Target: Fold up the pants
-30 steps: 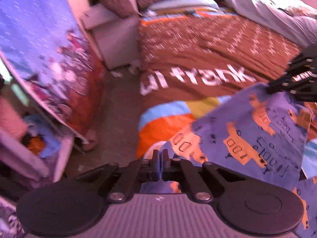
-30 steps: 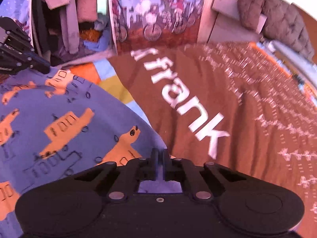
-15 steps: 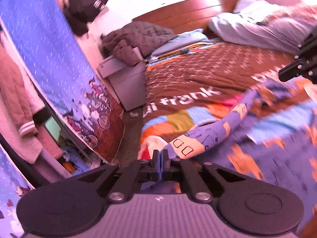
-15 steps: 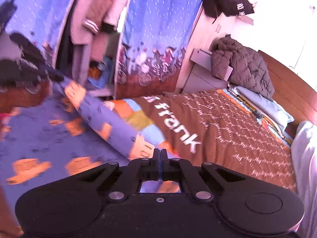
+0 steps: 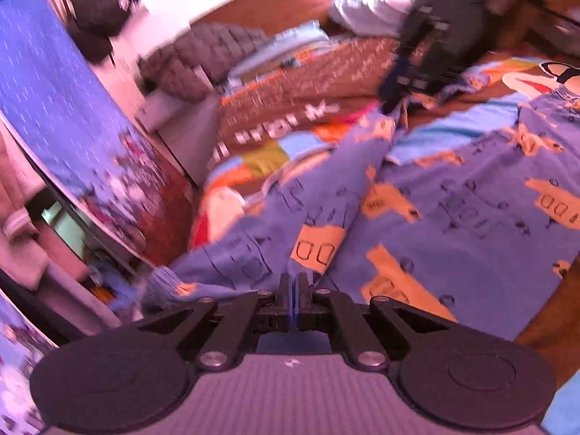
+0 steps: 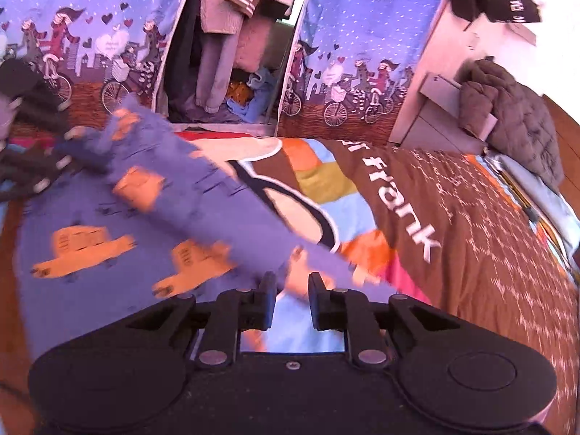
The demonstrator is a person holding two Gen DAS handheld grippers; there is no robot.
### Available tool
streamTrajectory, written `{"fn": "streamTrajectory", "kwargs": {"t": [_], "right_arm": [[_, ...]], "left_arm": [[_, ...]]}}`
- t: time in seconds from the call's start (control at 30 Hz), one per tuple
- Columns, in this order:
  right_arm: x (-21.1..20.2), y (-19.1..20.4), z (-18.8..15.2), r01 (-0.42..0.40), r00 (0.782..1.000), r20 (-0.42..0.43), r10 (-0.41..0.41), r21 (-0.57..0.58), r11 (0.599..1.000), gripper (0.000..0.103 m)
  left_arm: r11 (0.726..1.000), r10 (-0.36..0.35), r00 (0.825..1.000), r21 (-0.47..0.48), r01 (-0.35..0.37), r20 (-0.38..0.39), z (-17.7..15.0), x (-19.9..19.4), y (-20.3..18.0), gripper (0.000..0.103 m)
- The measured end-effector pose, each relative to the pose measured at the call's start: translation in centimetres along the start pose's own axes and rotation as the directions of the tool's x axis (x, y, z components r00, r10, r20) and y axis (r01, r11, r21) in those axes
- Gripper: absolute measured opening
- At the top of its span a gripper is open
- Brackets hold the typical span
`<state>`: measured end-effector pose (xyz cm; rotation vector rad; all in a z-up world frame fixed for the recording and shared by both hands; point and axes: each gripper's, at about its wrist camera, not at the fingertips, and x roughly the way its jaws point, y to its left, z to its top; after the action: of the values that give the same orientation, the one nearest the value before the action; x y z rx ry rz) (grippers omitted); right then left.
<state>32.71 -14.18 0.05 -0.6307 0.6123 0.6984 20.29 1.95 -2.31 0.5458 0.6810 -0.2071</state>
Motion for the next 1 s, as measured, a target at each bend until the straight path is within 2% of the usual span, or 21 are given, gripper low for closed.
{"fn": "streamTrajectory", "kwargs": {"t": [0.1,0.23,0.3,0.4,0.47,0.53,0.6,0.67,0.7,0.73,0.77,0.8,0.87,1.0], "right_arm": [[3.8,-2.5,0.9,-0.038,0.999,-0.029,0.037,-0.038,0.999,0.02],[7.3,-4.6,2.1,-0.132,0.989,-0.083,0.123,-0.123,0.984,0.04],[8.7,-5.4,2.9,-0.17,0.981,-0.121,0.153,-0.152,0.974,0.041],[11.0,-6.1,3.5,-0.272,0.944,-0.228,0.238,-0.133,0.953,0.04],[12.1,-6.2,3.7,-0.349,0.903,-0.311,0.296,-0.134,0.927,0.04],[12.6,-6.5,3.9,-0.385,0.88,-0.348,0.324,-0.121,0.915,0.041],[13.1,-6.6,4.1,-0.39,0.873,-0.368,0.32,-0.132,0.911,0.052],[13.9,-6.6,4.3,-0.396,0.865,-0.391,0.315,-0.145,0.907,0.055],[14.2,-6.7,4.3,-0.407,0.857,-0.403,0.322,-0.143,0.902,0.053],[14.4,-6.7,4.3,-0.419,0.847,-0.414,0.334,-0.134,0.898,0.046],[14.6,-6.9,4.4,-0.435,0.835,-0.423,0.353,-0.113,0.893,0.034],[14.5,-7.1,4.5,-0.456,0.823,-0.423,0.38,-0.092,0.885,0.028],[13.6,-6.8,4.3,-0.464,0.829,-0.405,0.386,-0.113,0.879,0.014],[12.3,-6.6,3.4,-0.425,0.859,-0.37,0.352,-0.134,0.895,0.006]], "left_arm": [[0.999,-0.02,1.0,-0.025,0.02,-0.022,-0.7,0.3,0.3,0.0],[0.999,-0.018,1.0,-0.027,0.017,-0.024,-1.3,0.3,0.1,0.0],[1.0,-0.01,1.0,-0.023,0.01,-0.021,-1.5,0.3,-0.2,0.0],[1.0,-0.002,1.0,-0.023,0.002,-0.015,-1.5,0.2,-0.4,0.0],[1.0,0.009,1.0,-0.015,-0.01,-0.016,-1.5,0.2,-0.6,0.0],[0.999,0.031,0.999,0.008,-0.031,-0.02,-1.5,0.2,-1.0,0.0],[0.998,0.06,0.998,0.034,-0.059,-0.021,-1.5,0.3,-1.6,0.0],[0.994,0.086,0.996,0.069,-0.085,-0.016,-1.6,0.3,-2.2,0.0],[0.992,0.098,0.995,0.087,-0.096,-0.012,-1.6,0.3,-2.6,0.0],[0.989,0.106,0.994,0.102,-0.105,-0.01,-1.6,0.3,-2.8,0.0],[0.989,0.106,0.994,0.109,-0.105,-0.008,-1.8,0.3,-2.8,0.0],[0.989,0.106,0.994,0.109,-0.104,-0.007,-1.8,0.3,-2.7,0.0],[0.99,0.101,0.995,0.097,-0.1,-0.008,-1.7,0.3,-2.7,0.0],[0.991,0.104,0.995,0.089,-0.103,-0.006,-1.7,0.3,-2.7,0.0]]}}
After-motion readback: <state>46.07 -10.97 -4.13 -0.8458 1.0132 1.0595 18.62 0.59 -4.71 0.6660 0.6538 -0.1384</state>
